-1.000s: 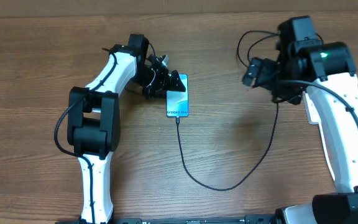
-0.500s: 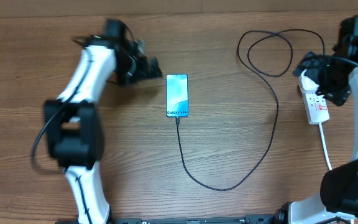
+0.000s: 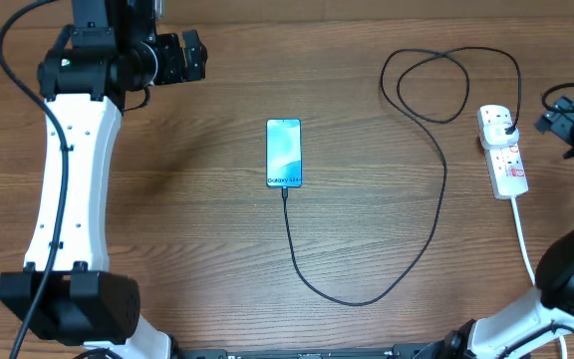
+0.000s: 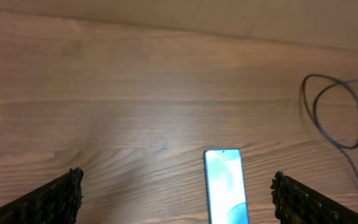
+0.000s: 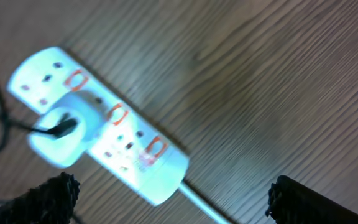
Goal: Plug charger to phone and switch on socket
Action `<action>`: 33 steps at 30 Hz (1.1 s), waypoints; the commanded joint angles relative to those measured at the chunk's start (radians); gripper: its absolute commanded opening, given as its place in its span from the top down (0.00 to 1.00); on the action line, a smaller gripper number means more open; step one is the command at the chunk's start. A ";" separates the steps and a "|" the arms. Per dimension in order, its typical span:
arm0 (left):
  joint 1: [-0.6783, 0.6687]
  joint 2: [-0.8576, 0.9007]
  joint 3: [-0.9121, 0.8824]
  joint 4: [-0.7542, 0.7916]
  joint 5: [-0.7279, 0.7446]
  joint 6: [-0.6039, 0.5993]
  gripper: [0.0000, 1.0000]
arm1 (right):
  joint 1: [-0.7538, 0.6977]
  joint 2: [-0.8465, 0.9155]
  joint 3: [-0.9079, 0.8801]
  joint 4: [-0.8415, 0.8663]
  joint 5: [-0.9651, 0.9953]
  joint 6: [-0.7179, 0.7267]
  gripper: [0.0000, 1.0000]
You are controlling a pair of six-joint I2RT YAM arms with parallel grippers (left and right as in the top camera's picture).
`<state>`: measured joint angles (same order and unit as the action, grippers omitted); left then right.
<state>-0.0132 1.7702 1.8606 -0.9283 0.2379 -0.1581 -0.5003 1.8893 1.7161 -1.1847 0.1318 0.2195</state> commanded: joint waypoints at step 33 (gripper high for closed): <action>-0.004 0.008 -0.006 -0.006 -0.021 0.001 0.00 | -0.068 0.313 0.005 0.139 -0.187 -0.167 0.00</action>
<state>-0.0132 1.7771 1.8553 -0.9352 0.2268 -0.1581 -0.5674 2.1826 1.7157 -1.0546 -0.0483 0.0360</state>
